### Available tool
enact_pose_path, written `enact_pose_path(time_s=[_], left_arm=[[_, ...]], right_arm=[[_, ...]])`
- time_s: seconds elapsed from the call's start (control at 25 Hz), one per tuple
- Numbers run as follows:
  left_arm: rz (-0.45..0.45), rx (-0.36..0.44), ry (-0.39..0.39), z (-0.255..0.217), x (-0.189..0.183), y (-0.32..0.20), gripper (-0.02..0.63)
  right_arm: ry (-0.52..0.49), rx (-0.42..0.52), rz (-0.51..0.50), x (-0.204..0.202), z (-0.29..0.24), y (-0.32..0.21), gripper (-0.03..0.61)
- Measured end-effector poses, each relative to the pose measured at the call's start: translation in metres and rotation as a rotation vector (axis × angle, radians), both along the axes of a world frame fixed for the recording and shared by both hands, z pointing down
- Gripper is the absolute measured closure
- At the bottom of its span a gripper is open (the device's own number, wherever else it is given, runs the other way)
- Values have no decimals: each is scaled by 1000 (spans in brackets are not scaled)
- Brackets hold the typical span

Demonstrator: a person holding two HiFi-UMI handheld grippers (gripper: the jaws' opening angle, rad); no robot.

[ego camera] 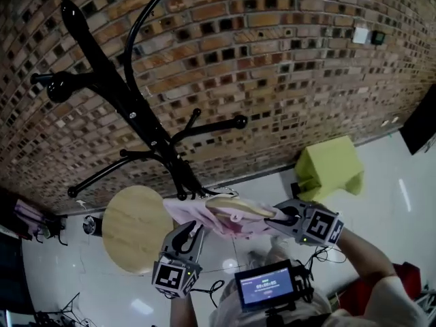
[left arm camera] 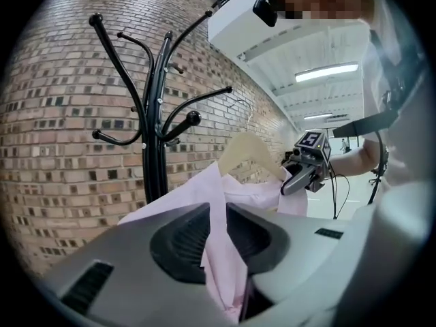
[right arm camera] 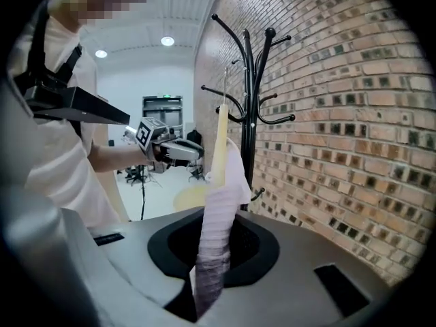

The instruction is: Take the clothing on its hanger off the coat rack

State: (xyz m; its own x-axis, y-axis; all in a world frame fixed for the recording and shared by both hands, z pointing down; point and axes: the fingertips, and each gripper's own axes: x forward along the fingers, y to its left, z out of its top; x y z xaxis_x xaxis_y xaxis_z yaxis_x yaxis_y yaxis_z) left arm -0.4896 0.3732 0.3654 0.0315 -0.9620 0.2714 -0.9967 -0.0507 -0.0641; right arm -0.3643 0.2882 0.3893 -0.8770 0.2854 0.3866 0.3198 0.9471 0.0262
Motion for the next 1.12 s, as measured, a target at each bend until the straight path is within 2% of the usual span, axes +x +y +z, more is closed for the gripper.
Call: enact_pose_path(time_s=[0.08,0.28,0.48,0.64,0.72,0.88,1.12], left_arm=[[47,7,-1,-1,11,-13,538],[182,46,-63,-7,36,-48,538],[260,55,-93,-13,64,-77,538],[306,57,-95,-20,90,-100,540],[321,58,-95,-25,105,-113,540],[369,47,-80,-31,149,-142,540],[463,49,-78,-46,238,-180,540]], right_arm=[[-6,-4,36,11,2,-4,546],[8,2,111,37,2,-14,546],[-34,-5,175,66,-3,-27,546],[-22,-23,260,105,-9,-48,546],[-65,-31,300,124,-18,-59,546],[-81,-31,378,170,-35,-76,546],[-63,-26,484,260,-41,-95,546]])
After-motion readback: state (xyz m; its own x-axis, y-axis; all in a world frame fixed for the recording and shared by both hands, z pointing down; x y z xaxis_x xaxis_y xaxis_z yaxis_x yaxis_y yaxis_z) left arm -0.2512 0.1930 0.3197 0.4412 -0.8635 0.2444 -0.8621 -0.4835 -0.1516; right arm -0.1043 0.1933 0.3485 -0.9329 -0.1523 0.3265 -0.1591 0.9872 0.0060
